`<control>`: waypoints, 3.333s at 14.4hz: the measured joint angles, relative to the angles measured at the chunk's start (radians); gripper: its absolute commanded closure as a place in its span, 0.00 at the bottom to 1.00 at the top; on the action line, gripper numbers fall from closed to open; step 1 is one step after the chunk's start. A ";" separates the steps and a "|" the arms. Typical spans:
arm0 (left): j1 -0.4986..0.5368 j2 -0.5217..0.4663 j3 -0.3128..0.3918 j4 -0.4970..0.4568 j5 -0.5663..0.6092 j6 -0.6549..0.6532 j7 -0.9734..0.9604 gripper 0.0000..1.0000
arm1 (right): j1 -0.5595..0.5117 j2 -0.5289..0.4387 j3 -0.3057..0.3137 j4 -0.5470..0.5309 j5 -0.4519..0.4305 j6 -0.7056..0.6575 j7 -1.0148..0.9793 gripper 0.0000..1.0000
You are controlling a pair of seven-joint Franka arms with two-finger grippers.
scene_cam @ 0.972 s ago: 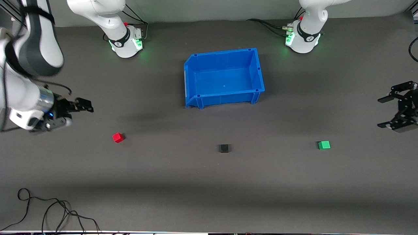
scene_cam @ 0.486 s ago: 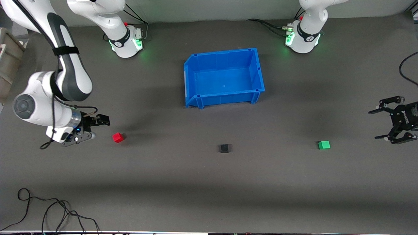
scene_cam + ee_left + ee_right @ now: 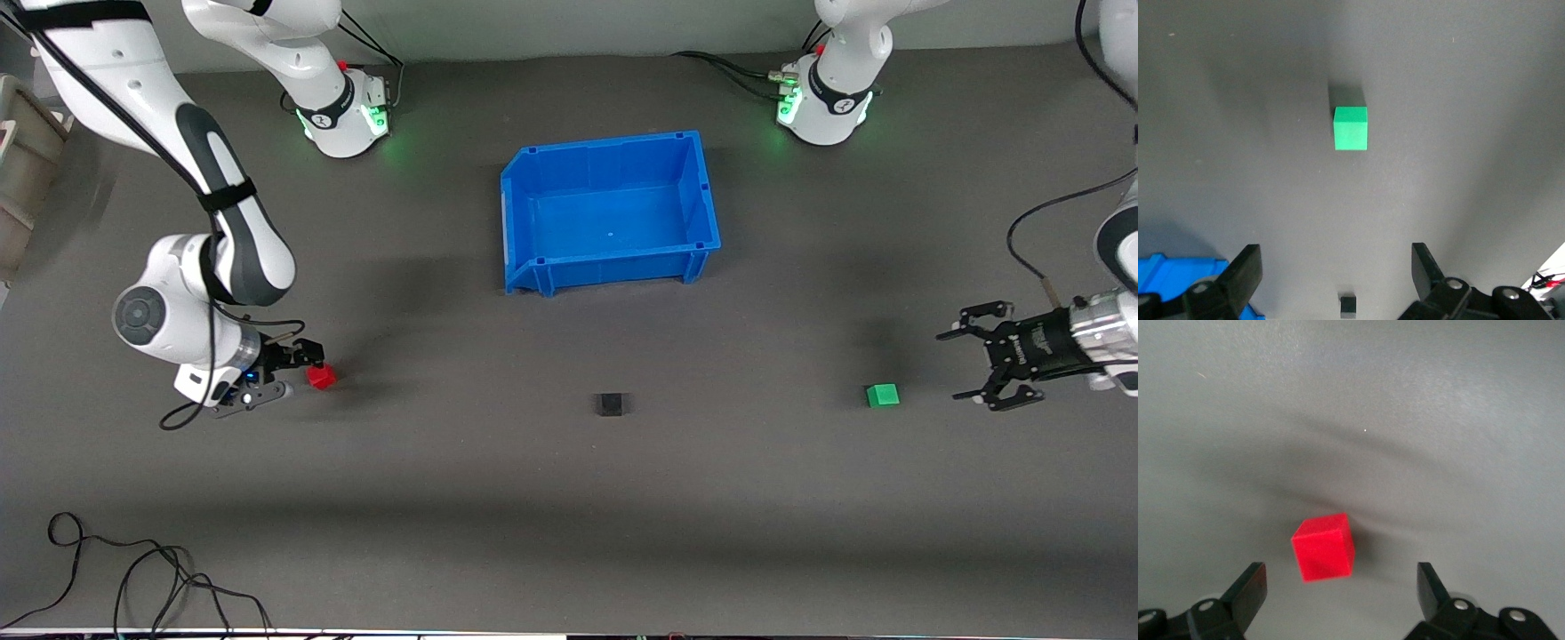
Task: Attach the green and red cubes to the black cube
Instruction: 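Reach the right gripper to the red cube while the left gripper reaches the green cube, then close the right gripper on the red cube while the left gripper grasps green, then carry the red cube and green cube toward the black cube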
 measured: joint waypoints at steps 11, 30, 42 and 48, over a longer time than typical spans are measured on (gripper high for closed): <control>-0.002 0.176 -0.007 -0.046 -0.129 0.162 0.268 0.00 | 0.000 0.060 0.001 -0.079 0.000 0.153 -0.072 0.00; -0.006 0.234 -0.018 -0.049 -0.192 0.255 0.283 0.66 | 0.007 0.068 0.008 -0.063 0.075 0.161 -0.071 0.35; -0.039 0.211 -0.026 0.108 -0.178 0.058 0.220 0.67 | 0.009 0.082 0.010 -0.035 0.077 0.165 -0.042 0.52; -0.242 0.205 -0.034 0.108 -0.190 0.083 0.204 0.70 | 0.009 0.082 0.010 -0.031 0.077 0.165 -0.041 1.00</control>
